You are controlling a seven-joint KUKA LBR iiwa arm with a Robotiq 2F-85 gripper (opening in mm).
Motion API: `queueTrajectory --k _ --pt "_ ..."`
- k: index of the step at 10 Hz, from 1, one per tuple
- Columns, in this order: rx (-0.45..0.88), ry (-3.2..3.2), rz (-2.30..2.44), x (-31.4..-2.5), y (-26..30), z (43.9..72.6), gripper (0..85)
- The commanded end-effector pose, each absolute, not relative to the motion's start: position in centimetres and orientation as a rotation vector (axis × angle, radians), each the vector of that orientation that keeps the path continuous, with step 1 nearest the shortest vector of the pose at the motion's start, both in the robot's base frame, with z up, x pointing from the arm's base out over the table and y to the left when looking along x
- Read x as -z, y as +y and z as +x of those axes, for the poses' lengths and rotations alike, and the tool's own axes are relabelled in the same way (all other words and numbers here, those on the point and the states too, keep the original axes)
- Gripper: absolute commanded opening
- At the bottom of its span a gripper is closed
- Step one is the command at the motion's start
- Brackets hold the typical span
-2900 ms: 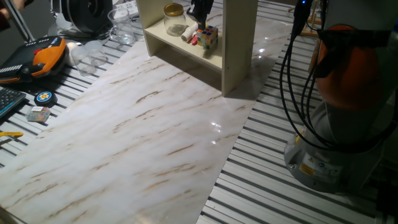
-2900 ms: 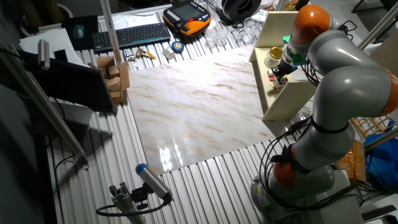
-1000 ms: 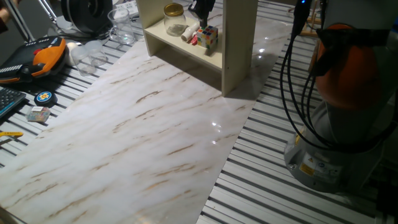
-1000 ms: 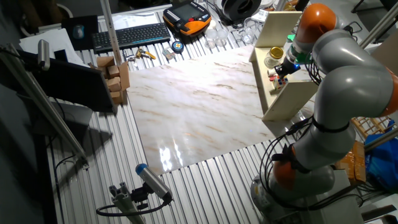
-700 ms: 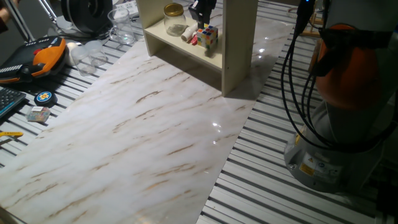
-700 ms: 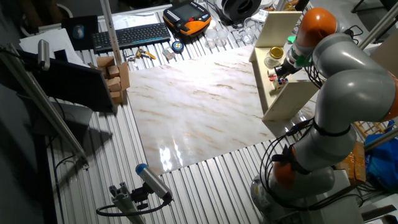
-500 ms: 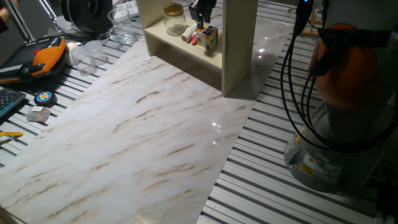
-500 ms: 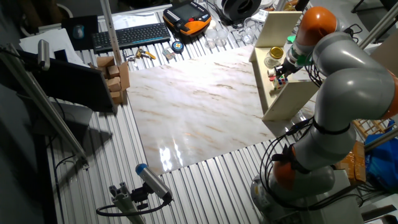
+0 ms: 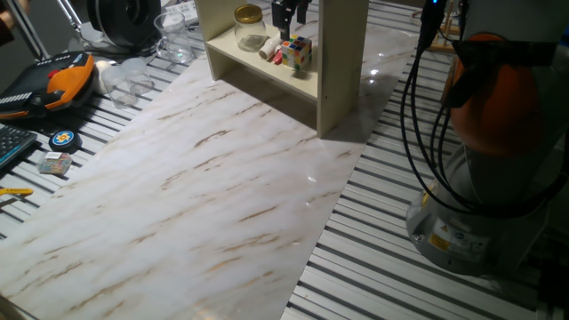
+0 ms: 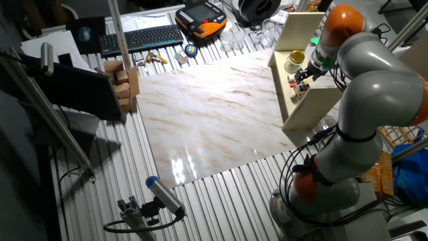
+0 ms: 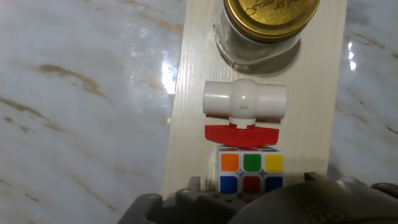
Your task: Take the object down from the shelf
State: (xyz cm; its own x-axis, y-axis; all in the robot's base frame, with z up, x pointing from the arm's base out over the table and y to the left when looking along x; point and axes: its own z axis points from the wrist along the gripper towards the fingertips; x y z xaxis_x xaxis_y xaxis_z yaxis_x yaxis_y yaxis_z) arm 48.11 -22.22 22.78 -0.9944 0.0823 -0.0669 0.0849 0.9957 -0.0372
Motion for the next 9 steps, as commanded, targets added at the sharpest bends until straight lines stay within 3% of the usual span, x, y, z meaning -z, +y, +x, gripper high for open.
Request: queueTrajectory --k 1,4,5,7,8,9 --pt "0.066 3.07 0.131 -22.72 -22.29 48.12 85.0" --pt "0.068 3.066 0.136 -22.38 -22.55 48.14 85.0" --pt "0.064 3.067 0.124 -22.2 -22.68 48.16 68.0" --pt "0.044 3.067 0.085 -21.83 -22.81 48.11 68.0" --pt "0.044 3.067 0.068 -21.83 -22.82 48.09 85.0" --pt "0.044 3.066 0.063 -21.84 -22.8 48.07 85.0"
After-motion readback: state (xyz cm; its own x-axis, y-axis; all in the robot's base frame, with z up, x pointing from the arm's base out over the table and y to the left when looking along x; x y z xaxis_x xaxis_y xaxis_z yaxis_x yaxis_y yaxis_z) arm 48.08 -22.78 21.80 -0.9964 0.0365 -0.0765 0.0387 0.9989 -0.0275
